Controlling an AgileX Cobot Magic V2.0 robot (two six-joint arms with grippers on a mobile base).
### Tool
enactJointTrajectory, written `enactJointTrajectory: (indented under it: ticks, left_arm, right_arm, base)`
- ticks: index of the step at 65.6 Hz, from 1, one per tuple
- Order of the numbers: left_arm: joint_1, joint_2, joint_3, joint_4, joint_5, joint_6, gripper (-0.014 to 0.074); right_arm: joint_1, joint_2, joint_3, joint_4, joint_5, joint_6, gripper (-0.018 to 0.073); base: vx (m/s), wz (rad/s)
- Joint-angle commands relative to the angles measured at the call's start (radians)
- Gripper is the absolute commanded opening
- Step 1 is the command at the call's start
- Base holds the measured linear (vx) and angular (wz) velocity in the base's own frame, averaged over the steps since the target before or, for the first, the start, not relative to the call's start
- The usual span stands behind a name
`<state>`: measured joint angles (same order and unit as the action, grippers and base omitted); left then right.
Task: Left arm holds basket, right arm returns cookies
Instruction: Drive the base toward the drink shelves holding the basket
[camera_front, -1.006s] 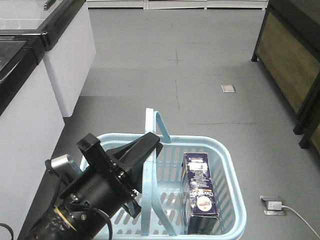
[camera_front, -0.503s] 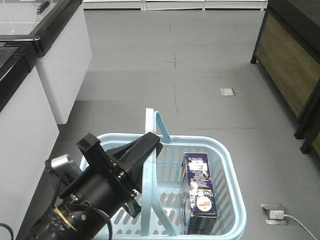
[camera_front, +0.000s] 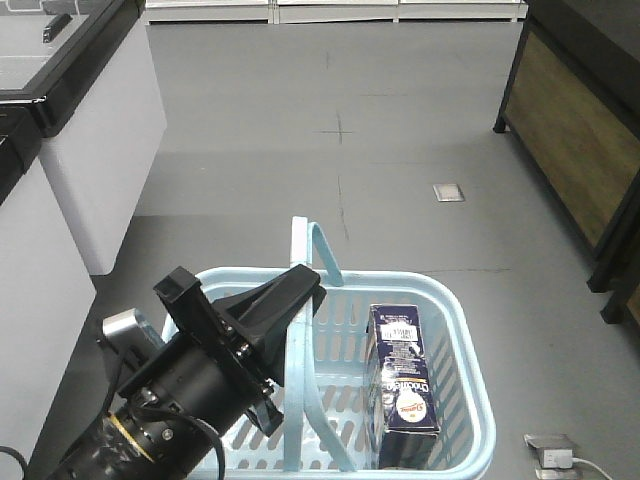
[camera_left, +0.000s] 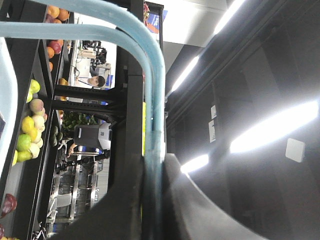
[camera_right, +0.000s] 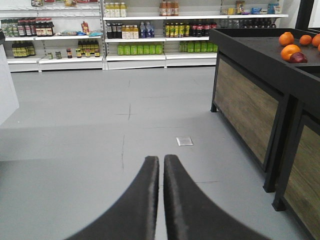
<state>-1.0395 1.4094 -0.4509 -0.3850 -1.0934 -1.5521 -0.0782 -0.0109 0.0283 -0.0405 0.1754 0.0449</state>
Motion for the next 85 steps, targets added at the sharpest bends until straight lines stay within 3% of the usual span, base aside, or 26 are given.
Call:
enactJointTrajectory:
  ticks: [1,85]
  left_arm:
    - [-0.007,-0.038,-0.029,0.021,-0.280,-0.005,-0.0003]
    - [-0.007,-0.038,-0.029,0.026,-0.280,-0.005,-0.0003]
  right_arm:
    - [-0.001,-0.013,0.018,-0.003,-0.072,-0.006,-0.0009]
    - [-0.001,-0.013,0.018,-0.003,-0.072,-0.006,-0.0009]
  base:
    - [0.20,0.04]
    - [0.31,0.04]
